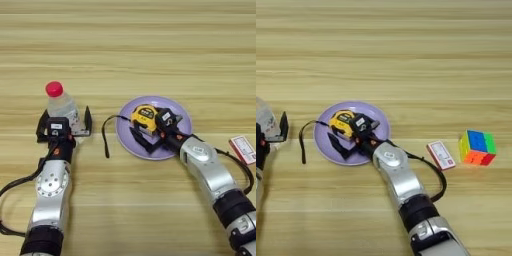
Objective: Move the objects on the table
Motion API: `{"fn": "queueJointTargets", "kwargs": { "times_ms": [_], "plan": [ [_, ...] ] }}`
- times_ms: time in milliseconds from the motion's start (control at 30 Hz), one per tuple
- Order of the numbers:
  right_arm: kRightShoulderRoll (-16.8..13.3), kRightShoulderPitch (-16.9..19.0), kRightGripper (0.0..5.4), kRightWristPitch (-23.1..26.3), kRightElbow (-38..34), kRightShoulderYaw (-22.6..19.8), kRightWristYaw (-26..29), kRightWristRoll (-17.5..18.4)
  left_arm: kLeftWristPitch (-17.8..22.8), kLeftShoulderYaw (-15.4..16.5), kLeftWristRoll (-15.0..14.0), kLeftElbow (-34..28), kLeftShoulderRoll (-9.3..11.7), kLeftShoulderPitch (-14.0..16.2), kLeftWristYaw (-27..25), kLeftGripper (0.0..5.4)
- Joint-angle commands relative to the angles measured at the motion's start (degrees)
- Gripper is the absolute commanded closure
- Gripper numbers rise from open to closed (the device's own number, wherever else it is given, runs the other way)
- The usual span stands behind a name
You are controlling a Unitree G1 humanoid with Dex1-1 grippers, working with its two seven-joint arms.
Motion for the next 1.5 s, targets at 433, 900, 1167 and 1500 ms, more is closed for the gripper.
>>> {"fn": "queueJointTargets", "kwargs": {
  "times_ms": [433,900,1167,1500],
  "plan": [
    [1.79,-2.86,0.17,-3.07,5.45,-0.49,-1.10,-1.52,0.89,-0.33,0.56,-0.44,-0.03,0.14,0.28,0.00],
    [2.11,-1.94,1.12,-4.09,5.06,-0.71,-2.47,-1.58,0.96,-0.51,0.63,-0.70,-0.17,0.32,0.28,0.00],
    [1.89,0.09,1.12,-3.95,0.09,-1.01,-3.76,-1.55,0.96,-0.50,0.62,-0.91,-0.25,0.58,0.32,0.00],
    [0.86,3.86,1.12,-2.00,-10.53,-2.70,-6.64,-1.27,1.04,-0.58,0.64,-1.20,-0.45,0.87,0.47,0.00]
  ]
}}
